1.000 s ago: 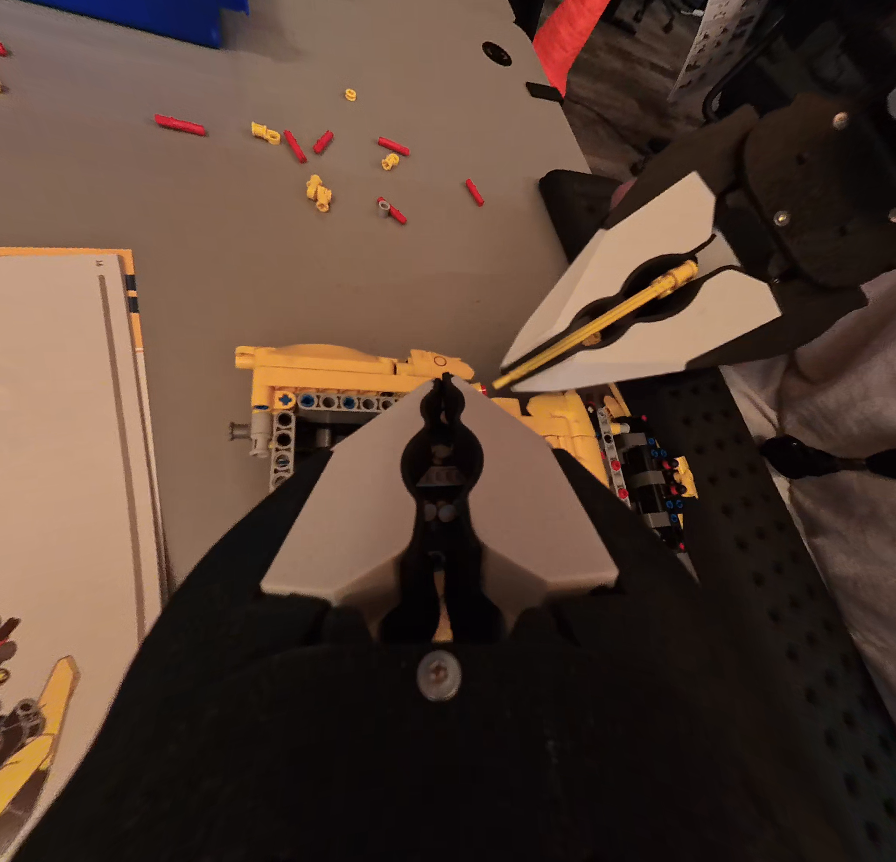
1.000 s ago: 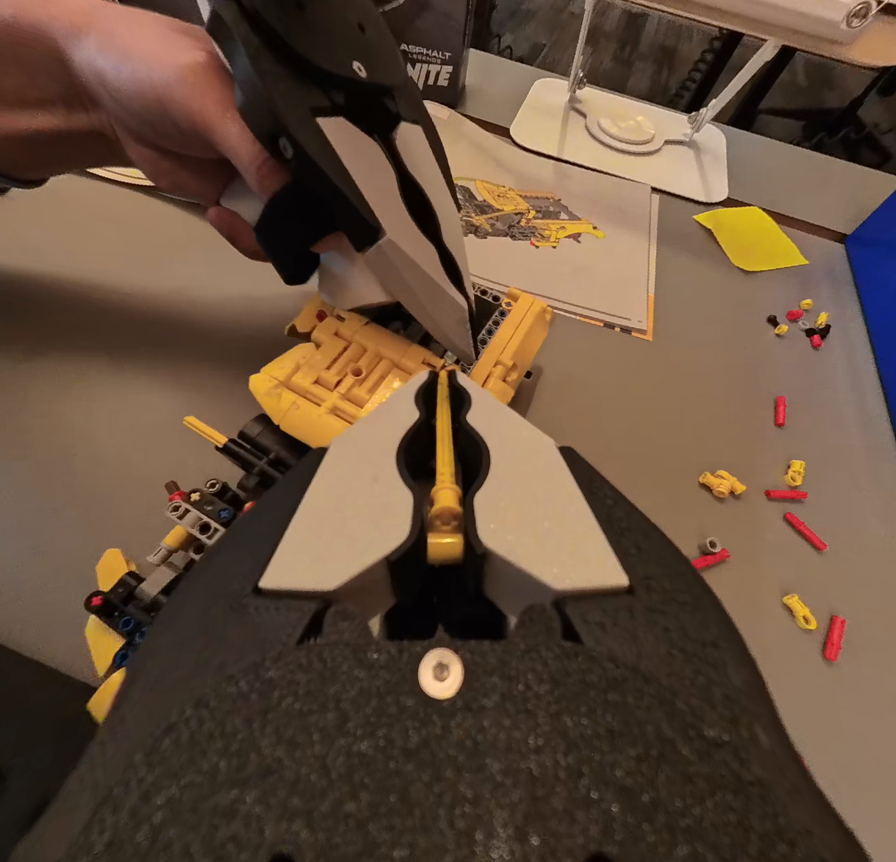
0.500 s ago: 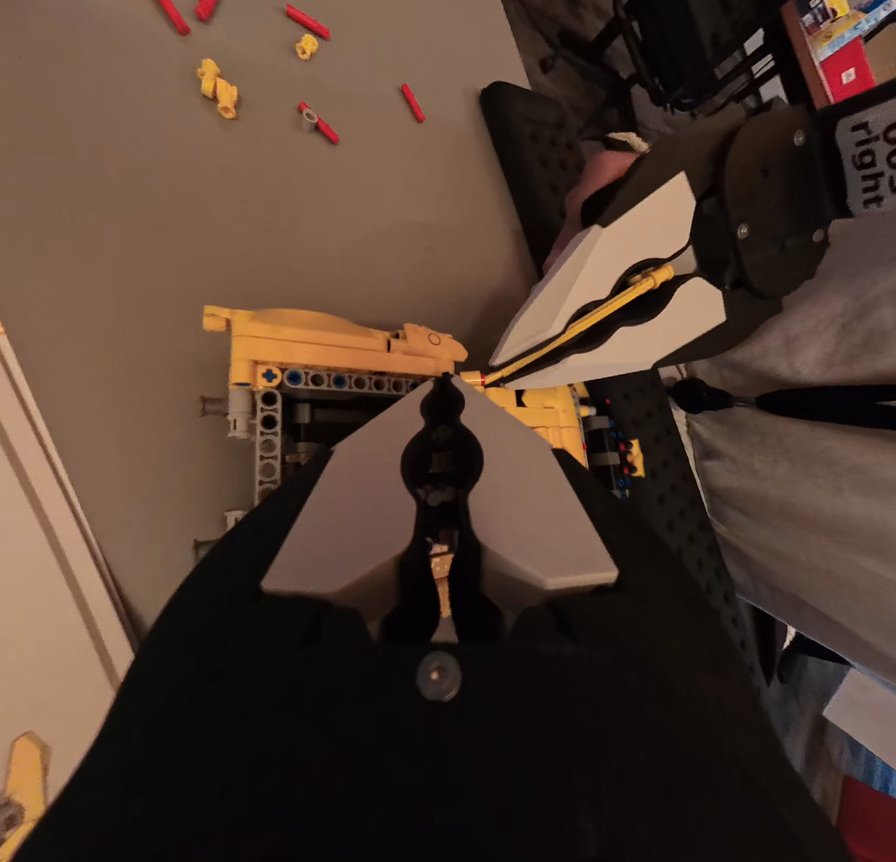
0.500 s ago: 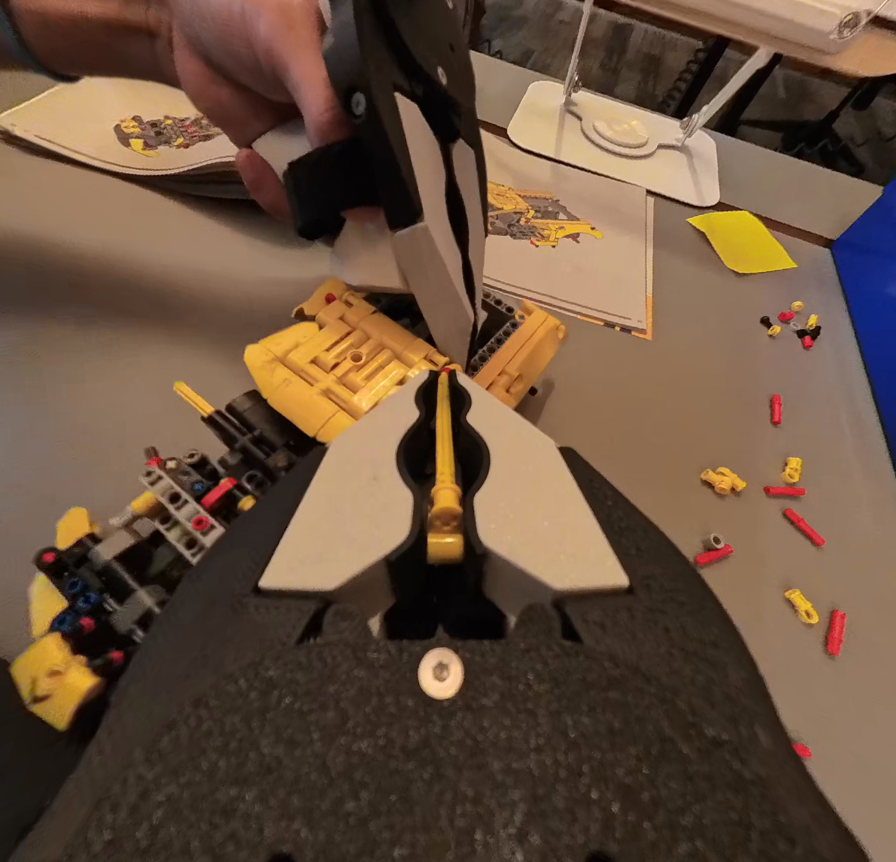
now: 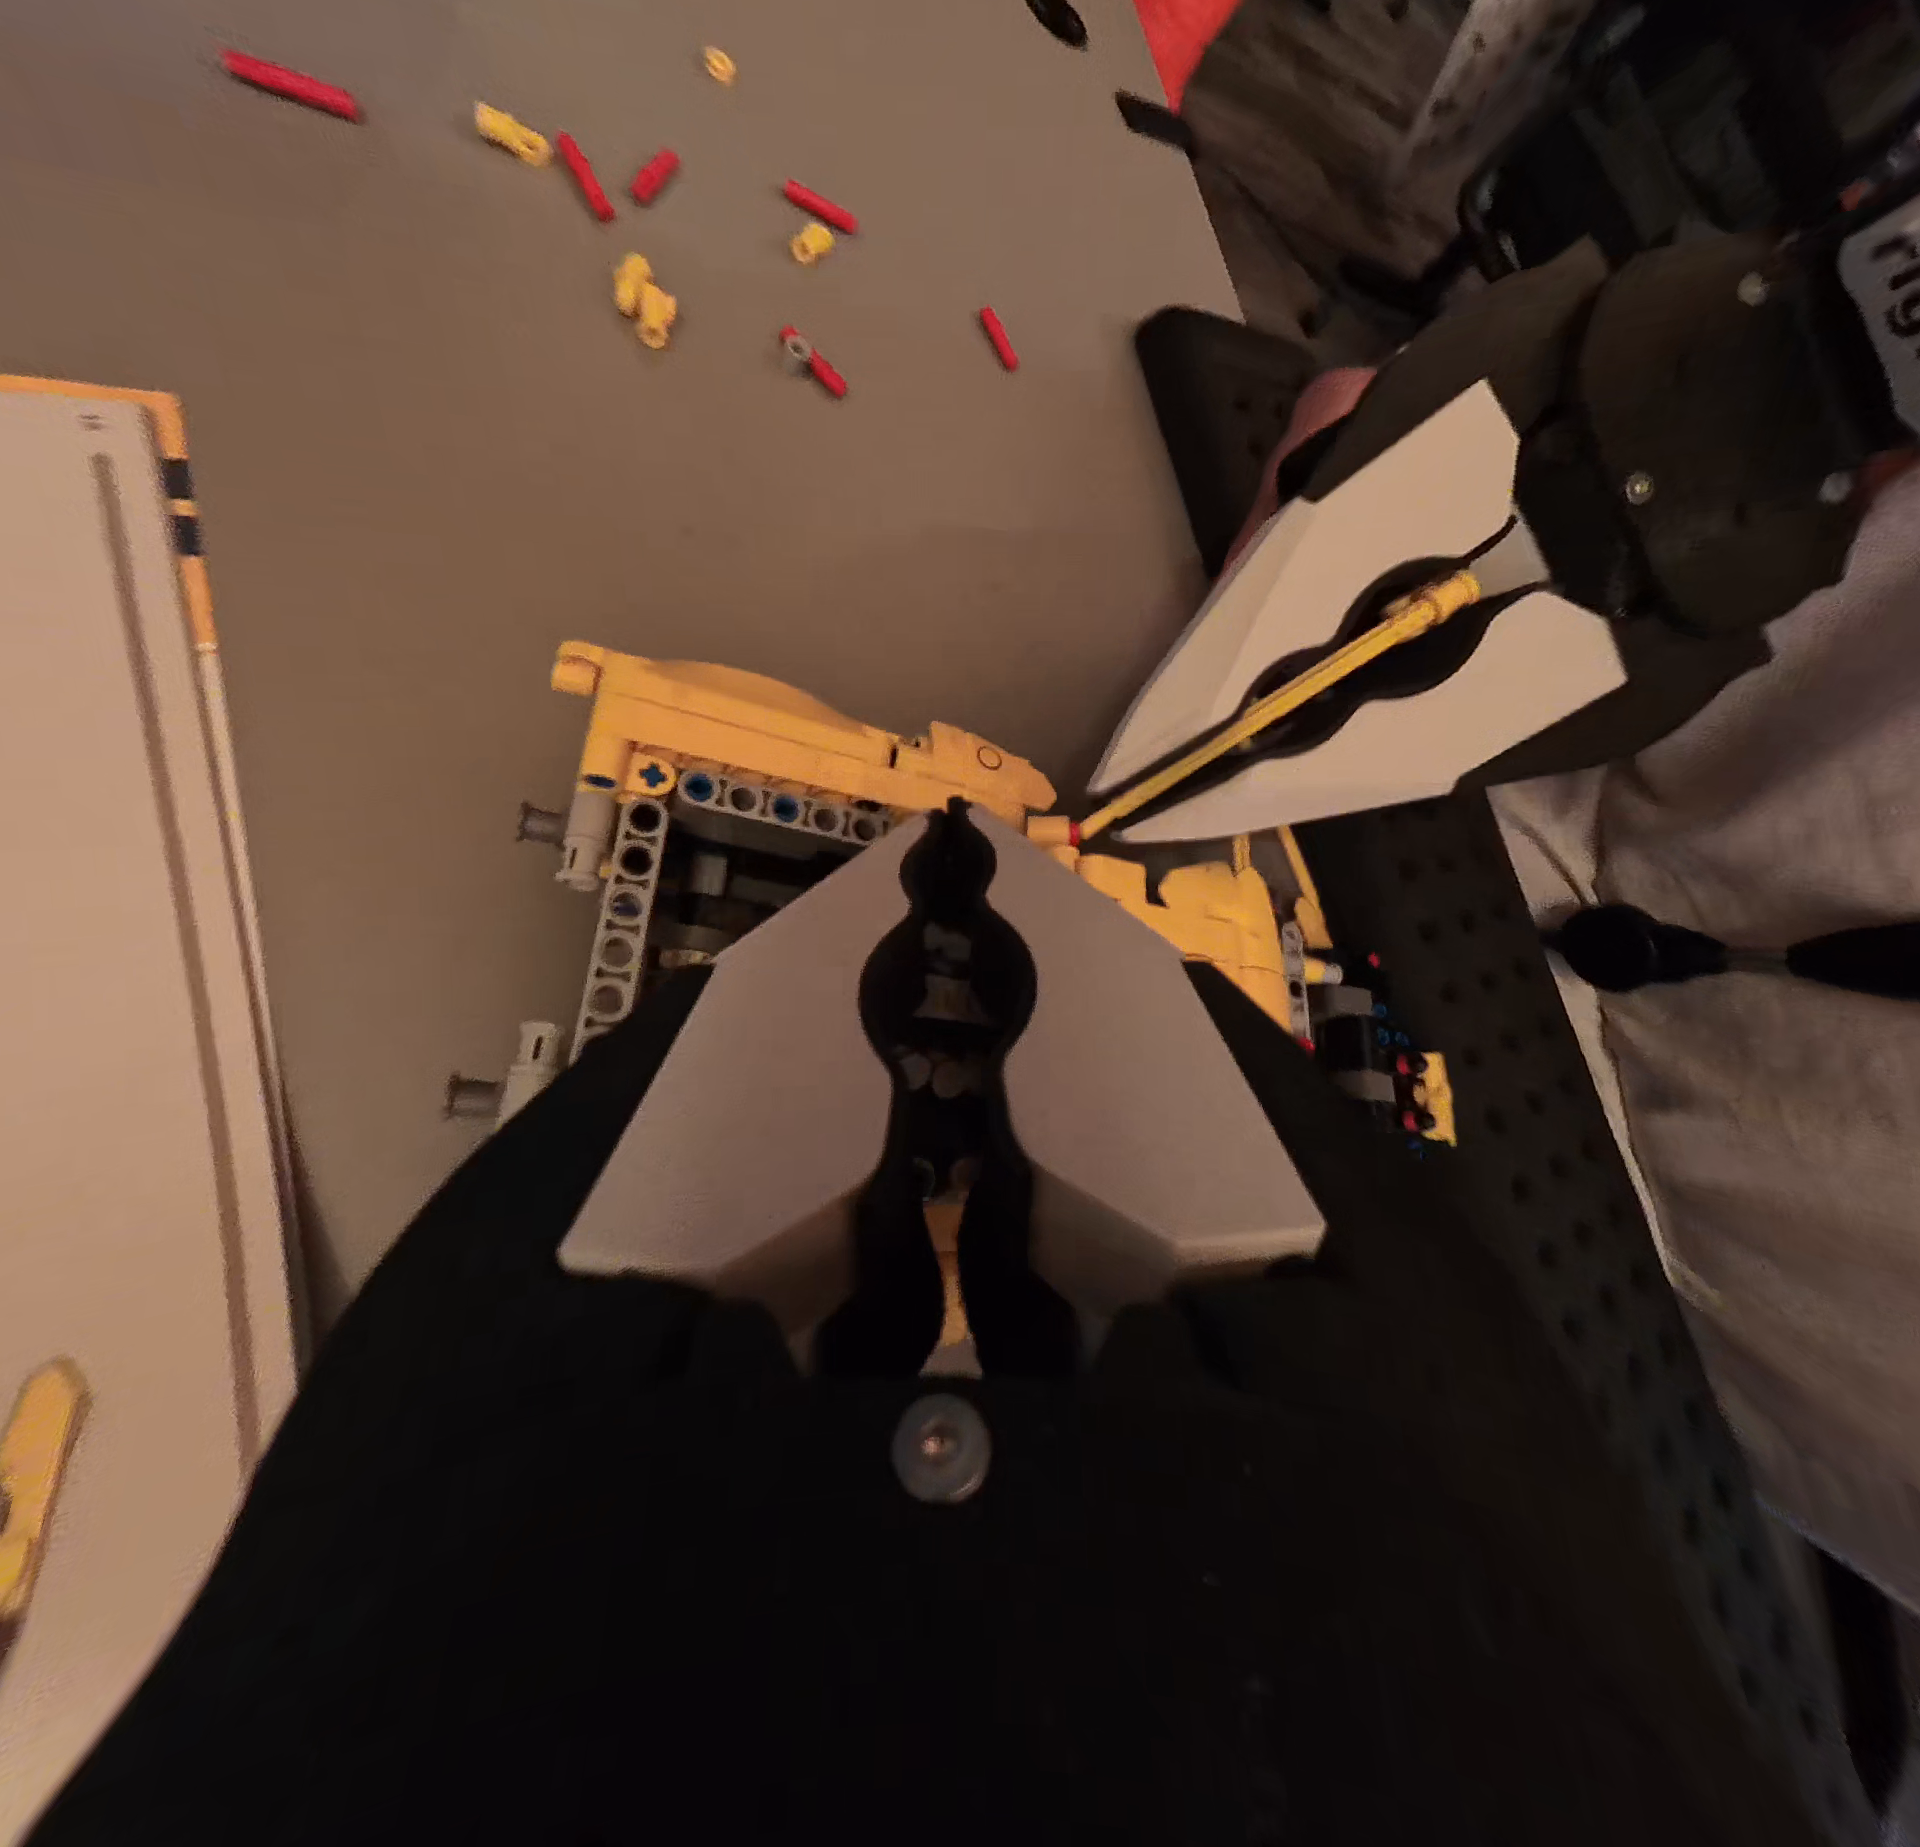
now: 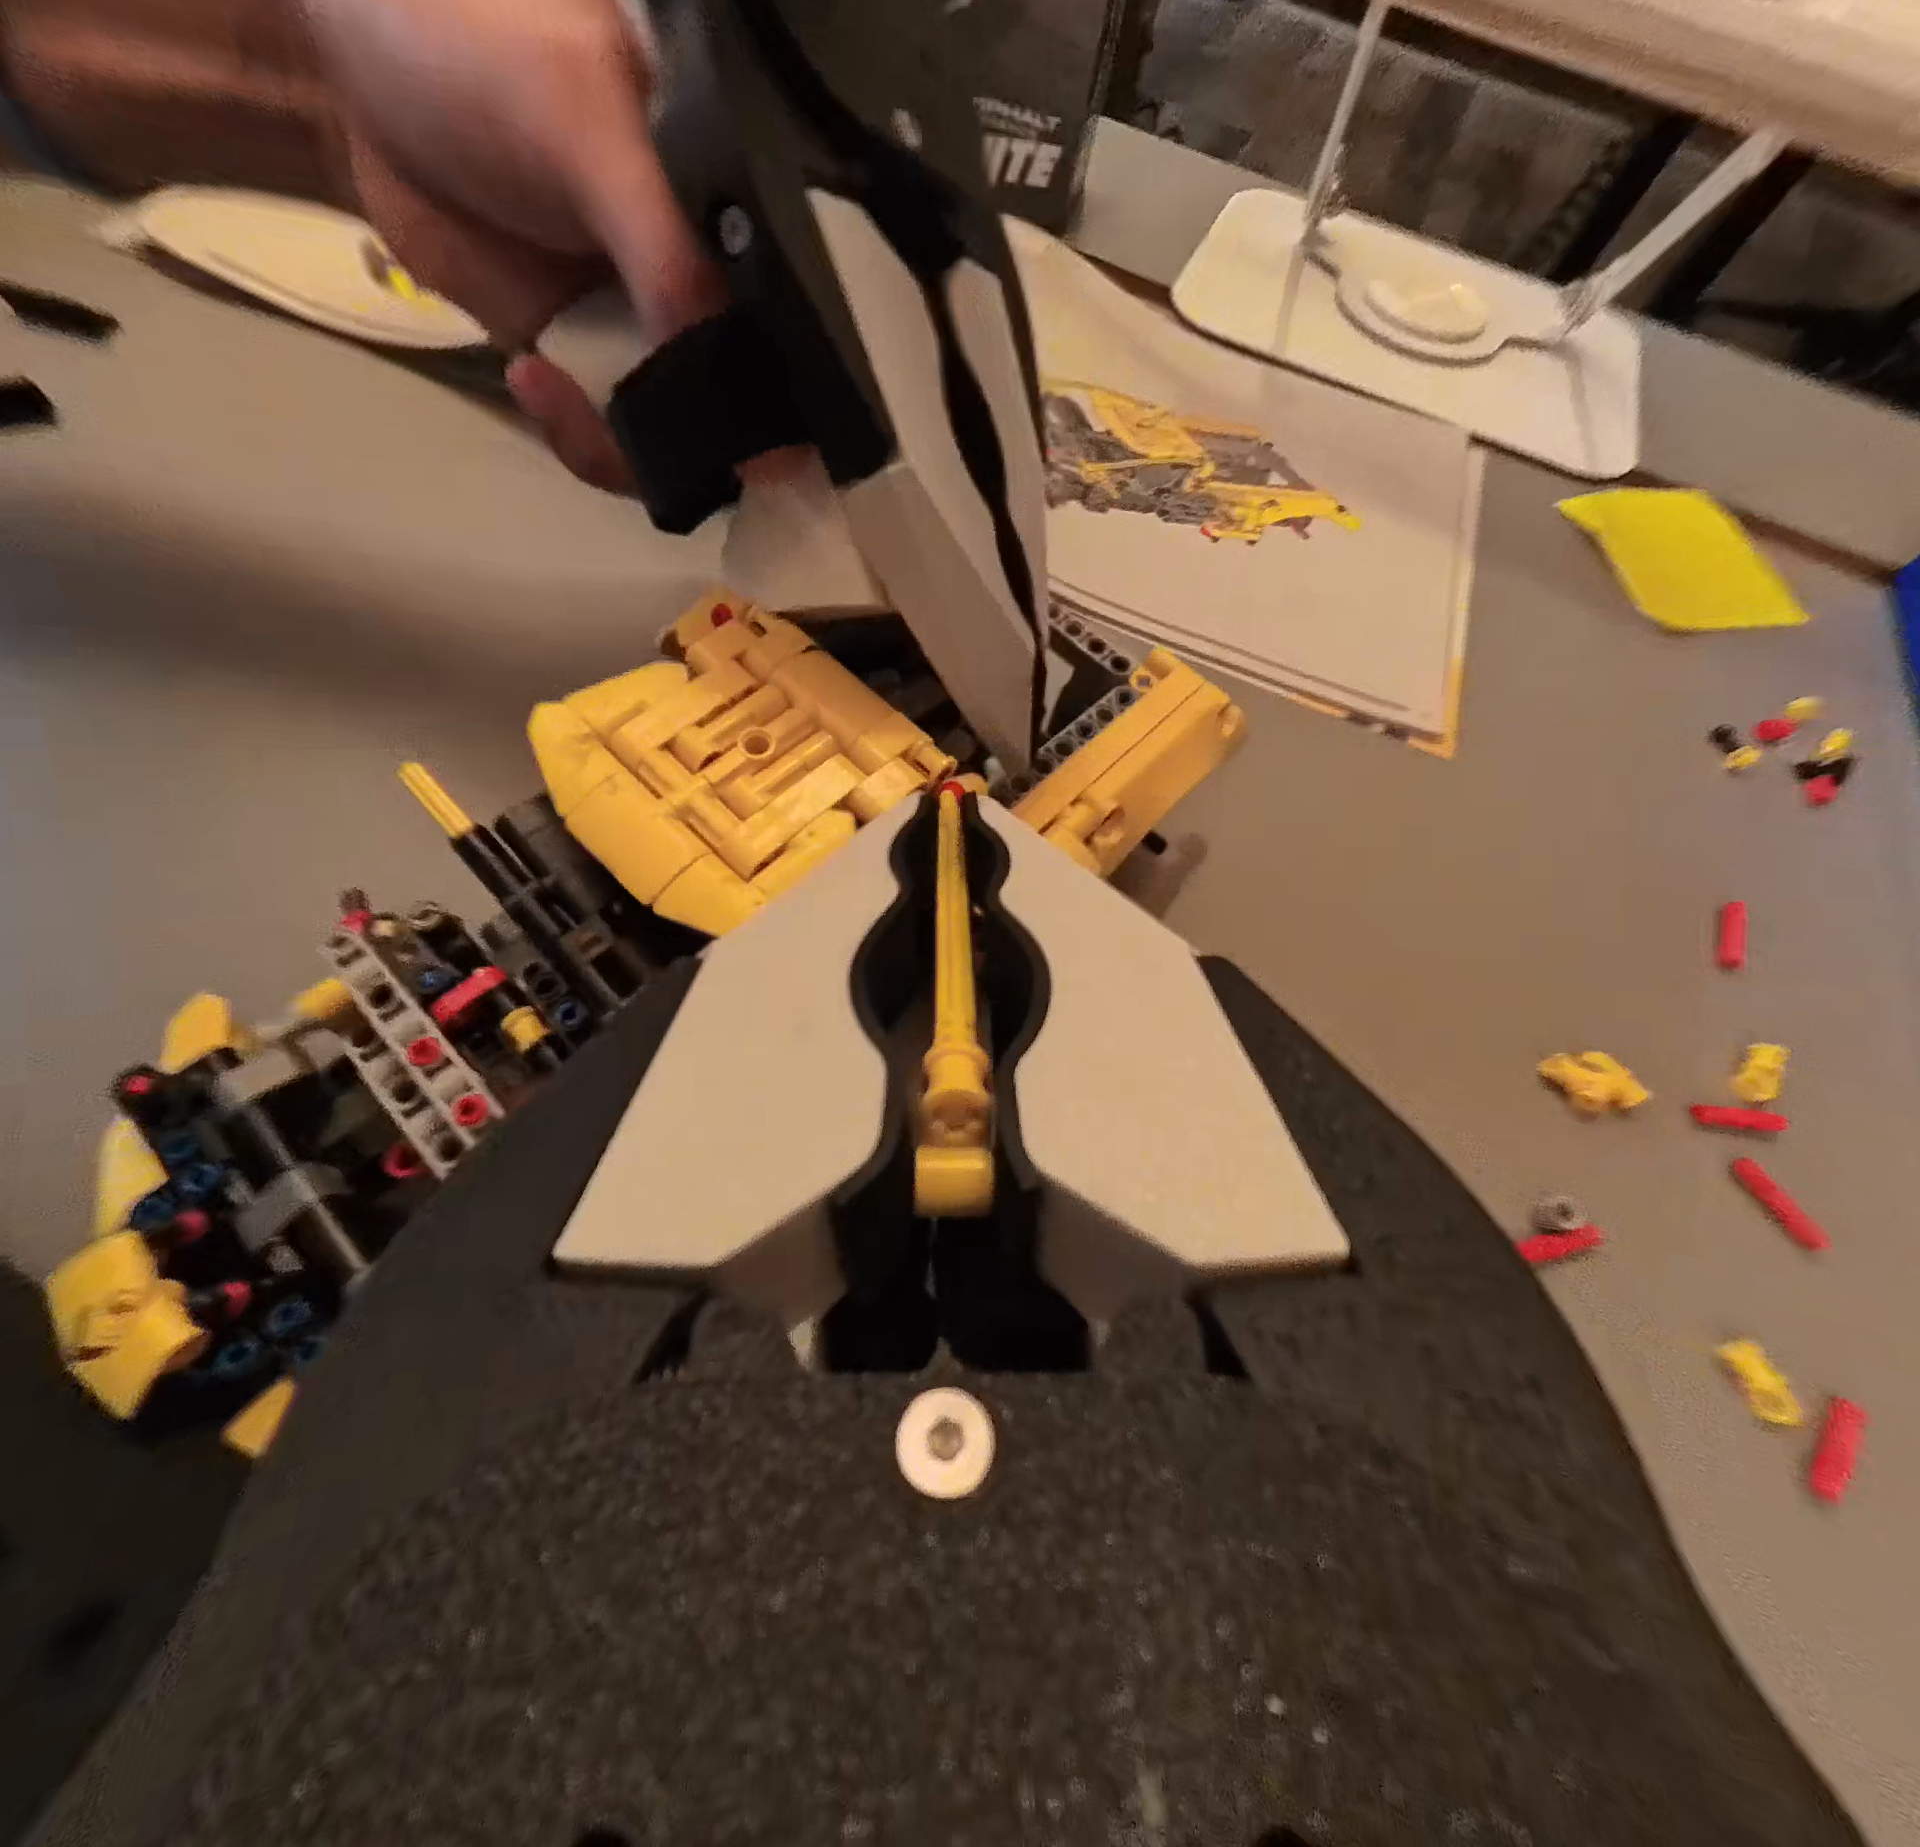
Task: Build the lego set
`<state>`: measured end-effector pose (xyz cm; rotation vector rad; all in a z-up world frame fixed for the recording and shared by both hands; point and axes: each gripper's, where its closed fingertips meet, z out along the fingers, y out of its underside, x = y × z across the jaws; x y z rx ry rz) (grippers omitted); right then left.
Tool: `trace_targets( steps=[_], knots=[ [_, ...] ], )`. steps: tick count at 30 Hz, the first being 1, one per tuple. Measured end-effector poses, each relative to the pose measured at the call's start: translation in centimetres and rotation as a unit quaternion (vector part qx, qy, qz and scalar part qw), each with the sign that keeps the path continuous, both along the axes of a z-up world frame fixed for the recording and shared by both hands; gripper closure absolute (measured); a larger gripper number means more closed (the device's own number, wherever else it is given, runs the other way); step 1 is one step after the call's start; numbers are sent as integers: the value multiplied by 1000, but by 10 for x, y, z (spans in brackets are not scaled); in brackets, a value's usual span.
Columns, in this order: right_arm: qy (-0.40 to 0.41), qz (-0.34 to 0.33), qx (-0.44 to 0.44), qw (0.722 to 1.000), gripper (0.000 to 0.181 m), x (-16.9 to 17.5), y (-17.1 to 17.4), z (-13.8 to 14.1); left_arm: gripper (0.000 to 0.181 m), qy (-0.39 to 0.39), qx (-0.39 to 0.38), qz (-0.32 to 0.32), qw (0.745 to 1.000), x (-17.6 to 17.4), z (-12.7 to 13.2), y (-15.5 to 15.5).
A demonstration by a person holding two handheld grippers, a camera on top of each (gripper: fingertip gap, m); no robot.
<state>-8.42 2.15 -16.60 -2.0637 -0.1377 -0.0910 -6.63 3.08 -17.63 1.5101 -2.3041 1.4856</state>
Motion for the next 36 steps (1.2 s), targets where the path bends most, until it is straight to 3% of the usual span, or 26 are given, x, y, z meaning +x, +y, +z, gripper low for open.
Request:
trace_targets(
  steps=[4,7,8,12,14,22,29,32,34,36],
  knots=[
    [112,4,18,994,178,-4,-19,12,181,-52,4,70,996,-6,8,15],
    [235,111,-17,966,178,-52,-51,10,181,-72,65,93,991,-16,1,37],
    [244,109,-30,963,178,-56,-57,6,181,-74,73,88,991,-20,0,40],
    [160,97,-110,976,178,-50,-60,-32,181,-31,17,22,999,-38,1,23],
    [149,98,-119,977,178,-46,-57,-35,181,-24,21,18,999,-40,0,23],
    [97,94,-98,986,178,-20,-33,-30,181,-20,16,91,996,-61,1,38],
    [79,167,-88,979,178,15,-2,-32,181,-29,47,151,987,-95,0,-1],
    [103,223,-85,966,178,21,6,-18,181,-56,57,194,978,-103,9,-10],
    [138,243,-60,958,178,27,10,5,181,-106,91,237,961,-105,19,8],
    [210,289,-54,933,179,16,16,25,180,-174,135,266,938,-101,28,36]
  ],
)
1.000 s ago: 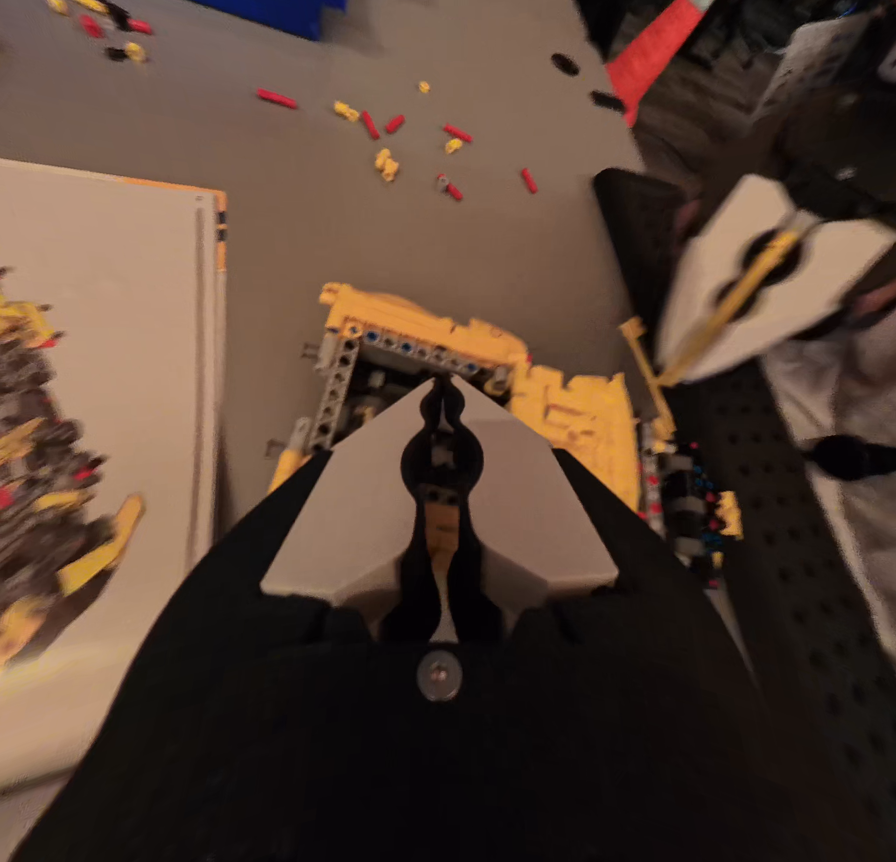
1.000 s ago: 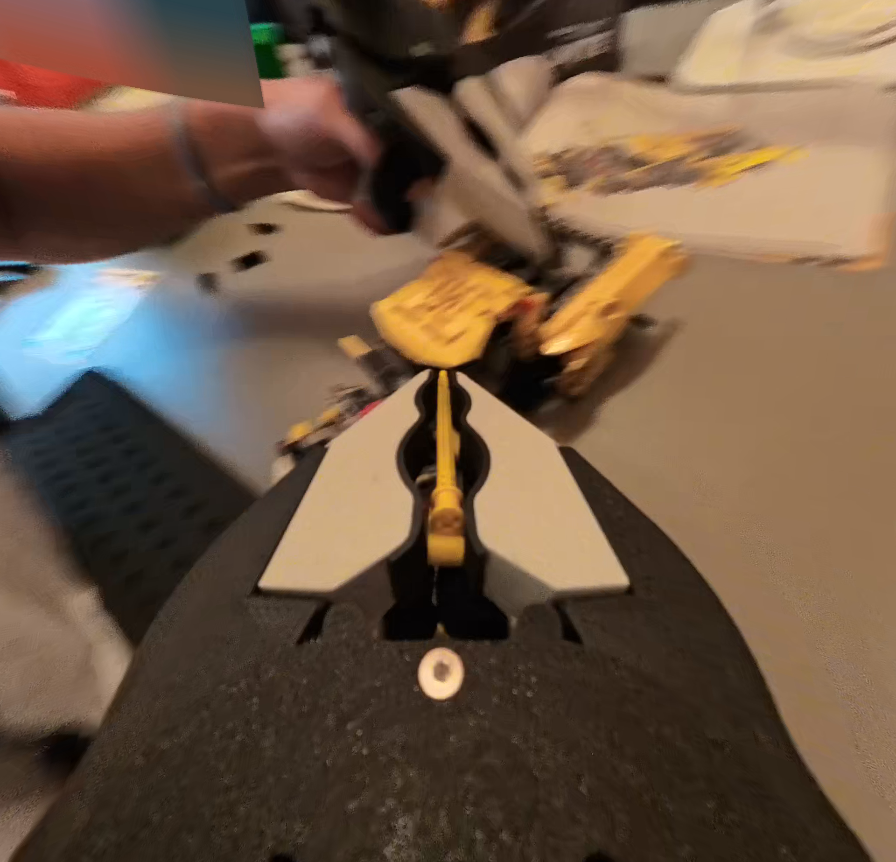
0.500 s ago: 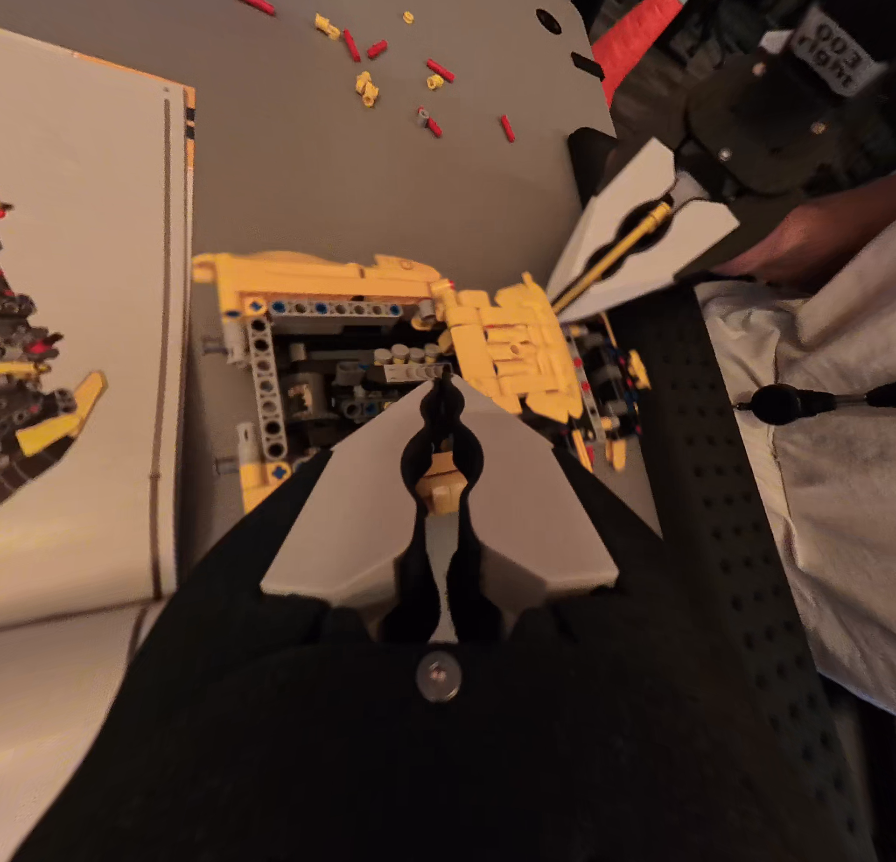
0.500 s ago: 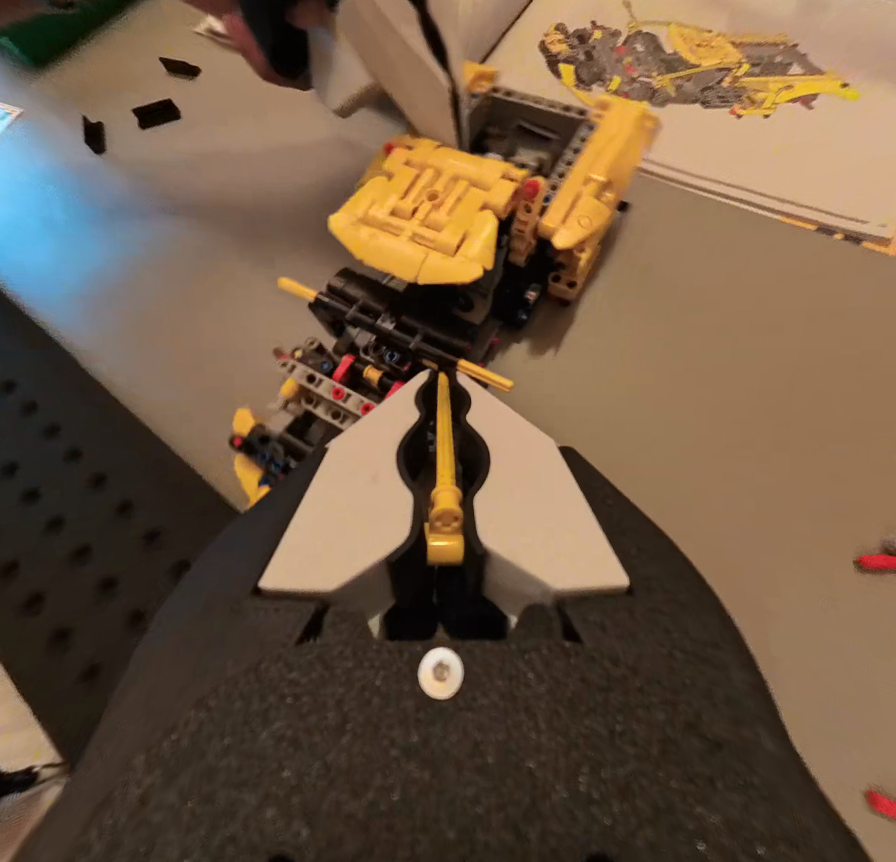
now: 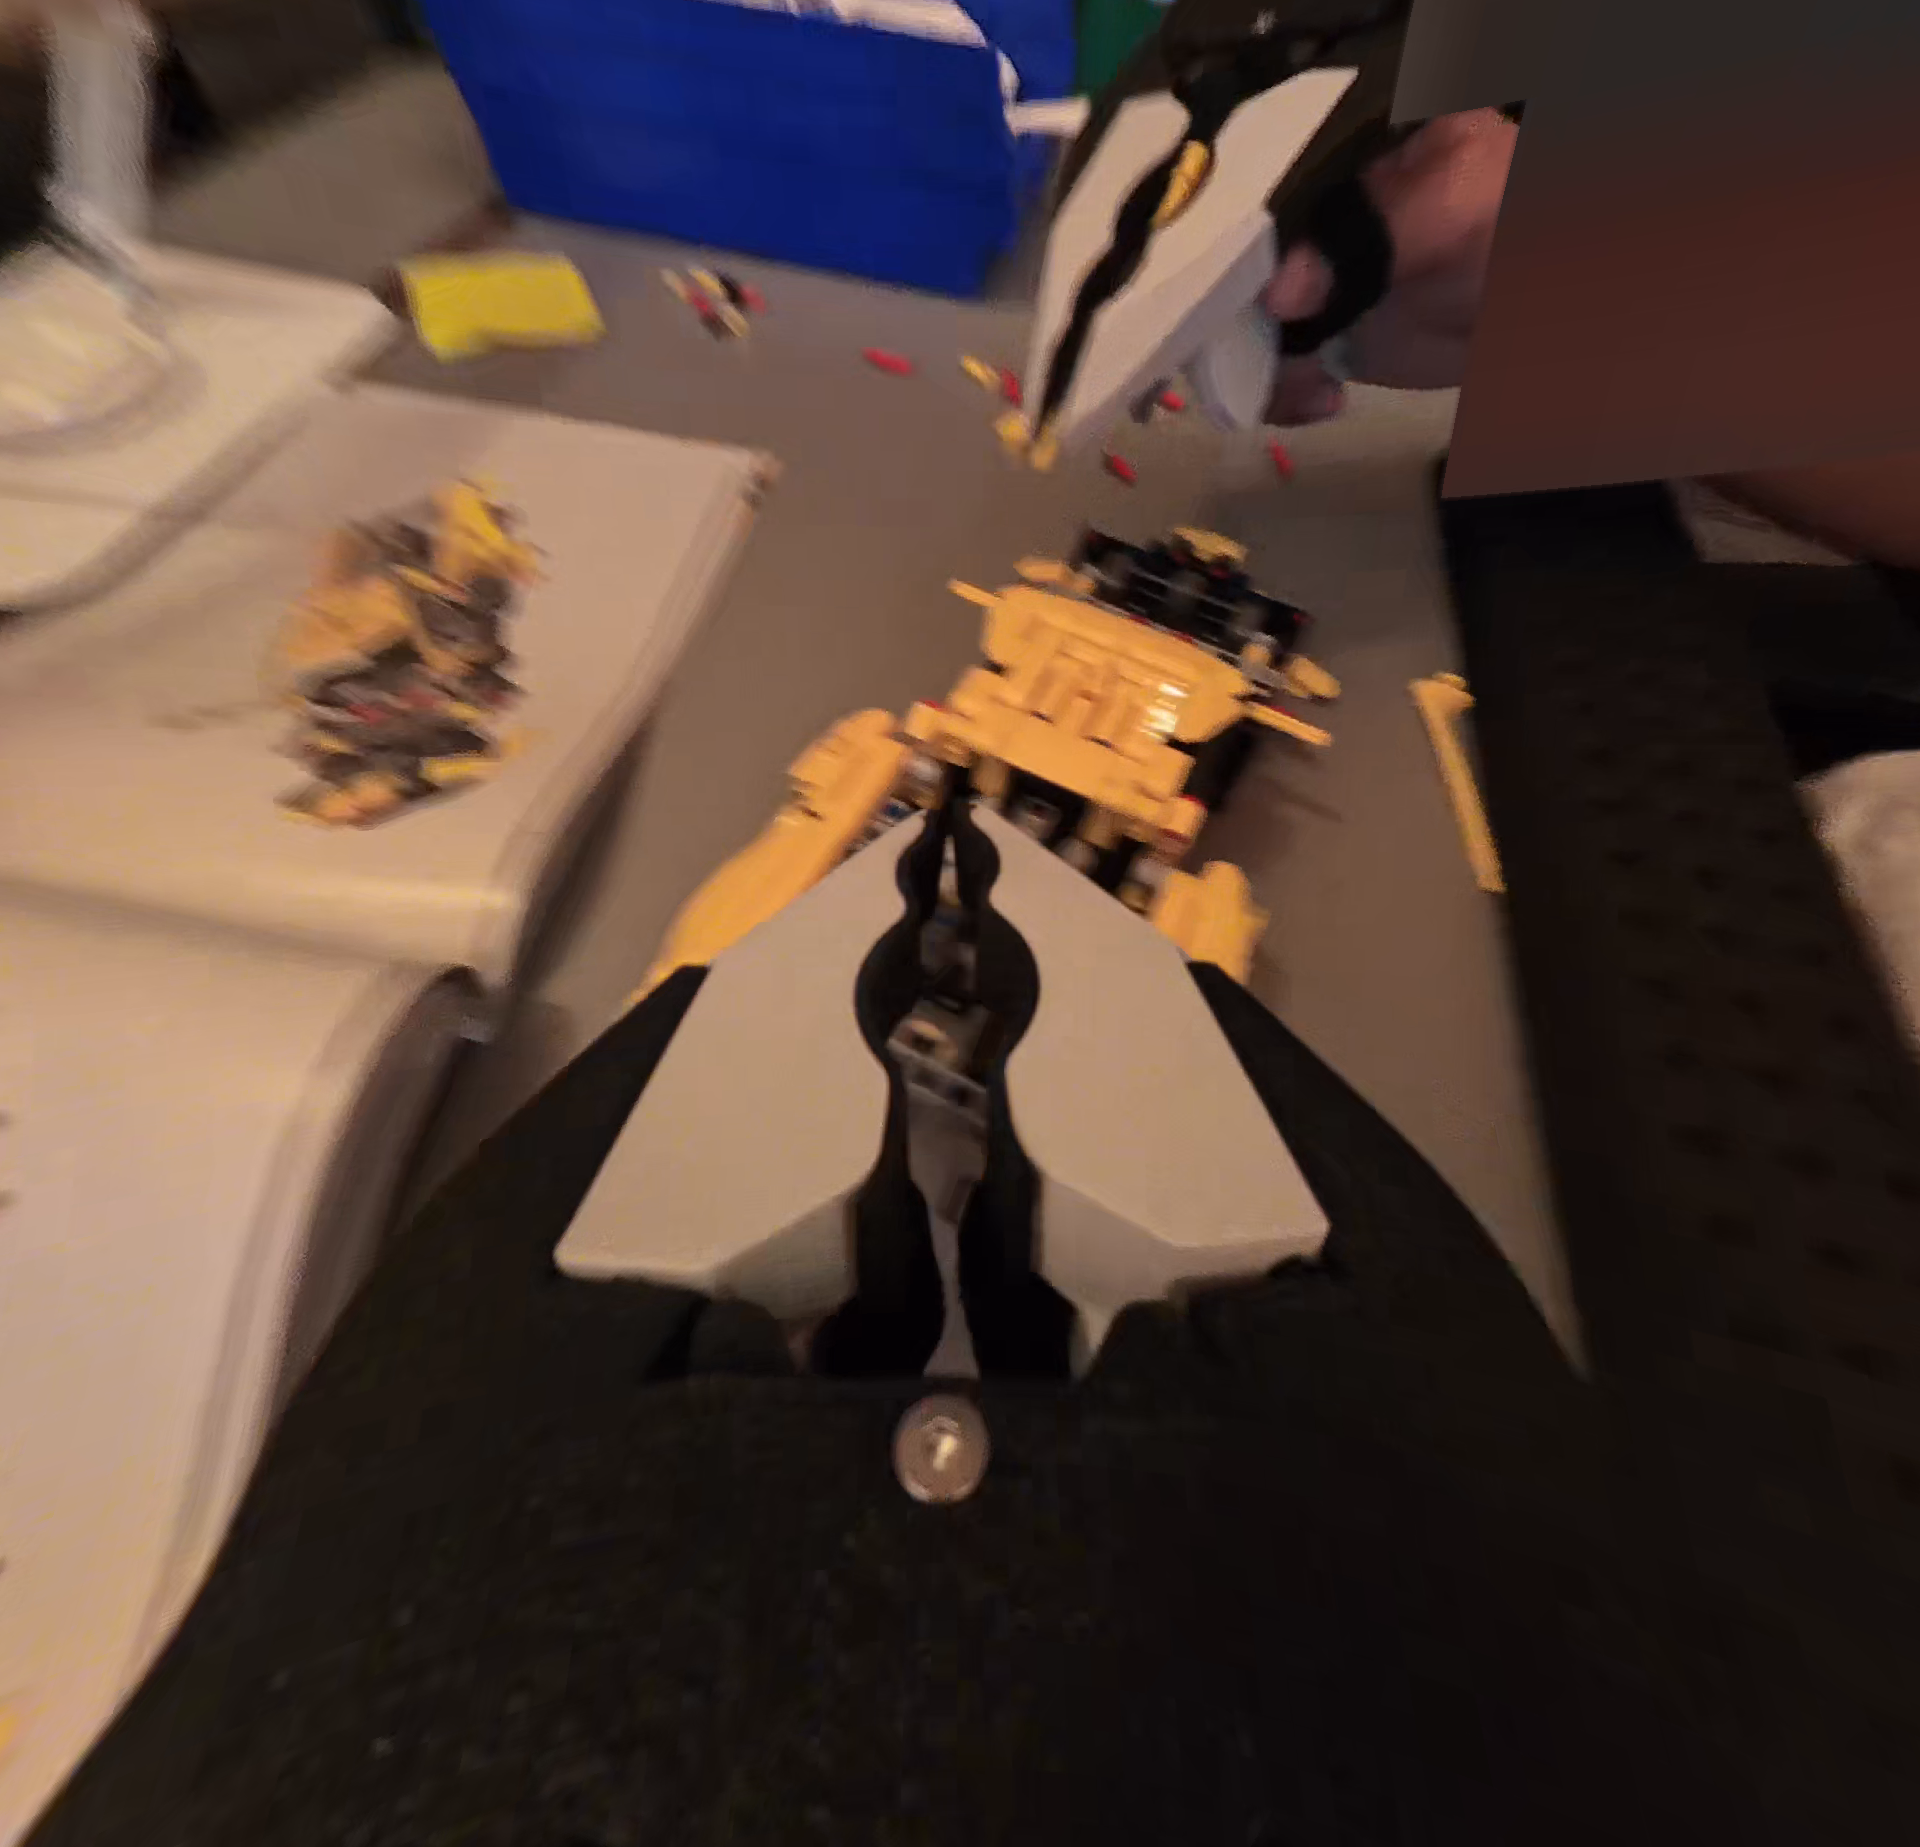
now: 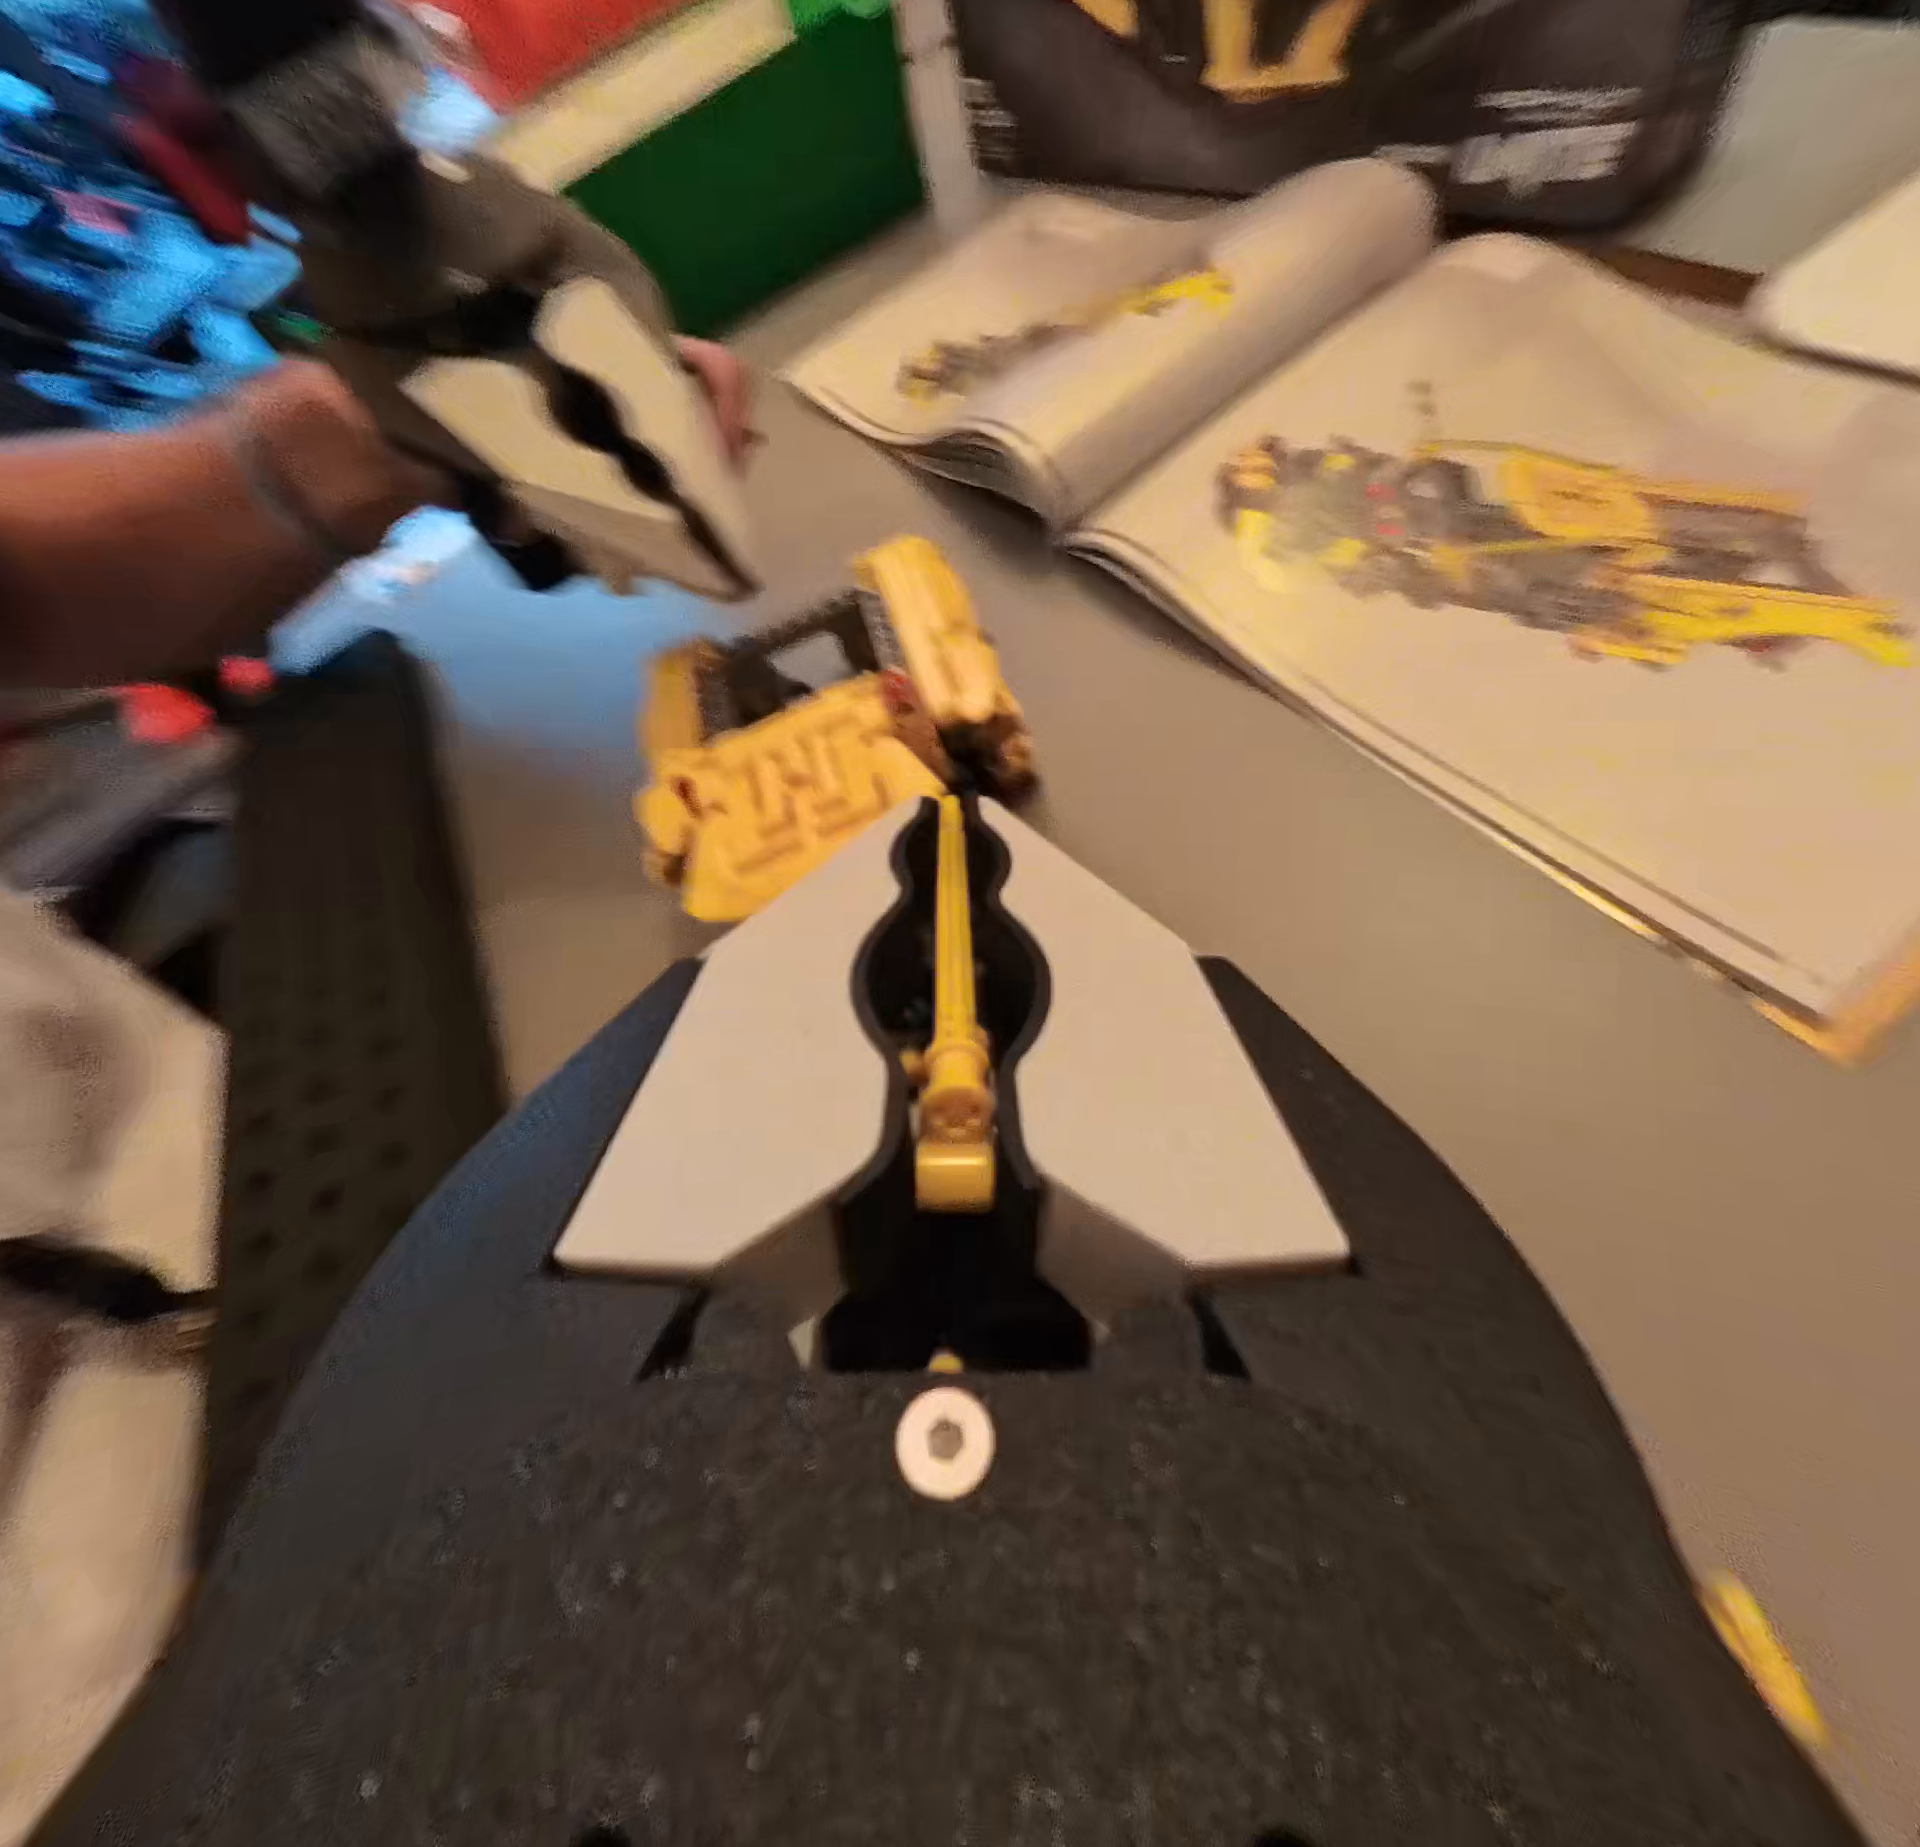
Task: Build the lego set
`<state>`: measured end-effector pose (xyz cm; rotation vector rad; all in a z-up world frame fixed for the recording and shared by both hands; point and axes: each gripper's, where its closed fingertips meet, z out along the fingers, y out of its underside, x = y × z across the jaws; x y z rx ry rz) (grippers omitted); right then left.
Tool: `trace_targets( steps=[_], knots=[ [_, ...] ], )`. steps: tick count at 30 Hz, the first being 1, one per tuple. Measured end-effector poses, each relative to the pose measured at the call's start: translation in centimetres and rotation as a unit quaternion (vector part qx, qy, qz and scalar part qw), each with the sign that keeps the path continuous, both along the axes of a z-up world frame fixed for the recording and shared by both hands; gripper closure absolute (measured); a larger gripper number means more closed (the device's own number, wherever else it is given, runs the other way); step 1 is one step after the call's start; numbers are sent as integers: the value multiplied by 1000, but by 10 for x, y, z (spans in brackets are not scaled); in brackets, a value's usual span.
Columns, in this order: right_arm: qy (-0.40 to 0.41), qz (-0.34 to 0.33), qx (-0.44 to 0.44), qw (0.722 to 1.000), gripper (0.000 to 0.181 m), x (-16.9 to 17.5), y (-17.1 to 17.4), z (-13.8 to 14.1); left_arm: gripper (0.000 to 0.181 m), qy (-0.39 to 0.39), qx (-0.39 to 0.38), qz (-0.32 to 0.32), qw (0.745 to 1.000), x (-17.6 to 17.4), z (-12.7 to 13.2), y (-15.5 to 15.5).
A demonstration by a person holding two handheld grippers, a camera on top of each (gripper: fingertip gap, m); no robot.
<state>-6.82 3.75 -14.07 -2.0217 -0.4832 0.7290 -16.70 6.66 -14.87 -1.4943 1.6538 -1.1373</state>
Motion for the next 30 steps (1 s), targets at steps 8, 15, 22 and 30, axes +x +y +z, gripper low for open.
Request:
trace_targets(
  steps=[8,15,22,30],
  knots=[
    [131,50,-73,987,178,-46,26,0,179,42,103,-134,985,30,-25,14],
    [69,52,-81,993,178,-50,33,-23,181,9,130,-205,970,45,-28,2],
    [70,74,-93,990,178,-48,28,-24,181,-20,98,-209,973,49,-24,-1],
    [27,63,-77,995,178,-46,20,-23,181,-21,102,-221,970,50,-24,-8]
  ],
)
